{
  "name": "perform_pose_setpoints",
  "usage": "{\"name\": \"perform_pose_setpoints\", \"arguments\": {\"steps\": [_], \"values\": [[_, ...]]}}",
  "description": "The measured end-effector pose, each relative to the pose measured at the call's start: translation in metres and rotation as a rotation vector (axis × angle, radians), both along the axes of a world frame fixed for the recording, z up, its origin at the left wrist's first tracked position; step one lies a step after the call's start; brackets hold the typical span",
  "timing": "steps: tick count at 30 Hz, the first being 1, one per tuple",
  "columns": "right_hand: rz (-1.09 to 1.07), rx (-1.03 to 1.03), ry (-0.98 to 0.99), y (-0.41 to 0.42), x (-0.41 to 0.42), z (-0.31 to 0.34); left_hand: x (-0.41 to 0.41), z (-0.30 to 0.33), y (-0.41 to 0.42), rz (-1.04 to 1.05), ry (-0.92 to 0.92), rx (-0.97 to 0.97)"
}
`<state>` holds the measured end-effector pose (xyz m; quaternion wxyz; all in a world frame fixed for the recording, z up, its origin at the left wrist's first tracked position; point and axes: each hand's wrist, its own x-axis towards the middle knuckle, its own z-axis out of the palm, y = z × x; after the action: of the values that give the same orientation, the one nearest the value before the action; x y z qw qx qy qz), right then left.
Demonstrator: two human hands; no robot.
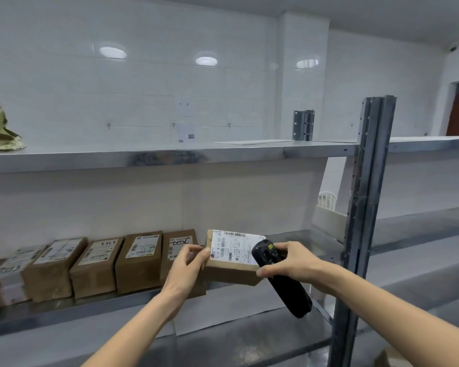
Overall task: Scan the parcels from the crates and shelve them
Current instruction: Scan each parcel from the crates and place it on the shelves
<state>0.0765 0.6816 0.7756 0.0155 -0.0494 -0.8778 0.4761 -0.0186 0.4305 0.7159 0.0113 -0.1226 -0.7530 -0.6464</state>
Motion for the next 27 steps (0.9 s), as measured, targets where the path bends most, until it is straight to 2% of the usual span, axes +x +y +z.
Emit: {"name": "perform_pose_setpoints", "arguments": {"steps": [9,16,27], "values": [[0.034,-0.058,0.009,0.040,-0.009,0.008,0.008,0.011,0.036,-0.075,-0.001,-0.004],[0.046,-0.069,0.011,0.064,-0.013,0.013,0.011,0.016,0.059,-0.084,0.043,-0.094],[0.050,-0.058,0.056,0.086,-0.019,0.014,0.015,0.022,0.081,-0.054,0.024,-0.005]]}}
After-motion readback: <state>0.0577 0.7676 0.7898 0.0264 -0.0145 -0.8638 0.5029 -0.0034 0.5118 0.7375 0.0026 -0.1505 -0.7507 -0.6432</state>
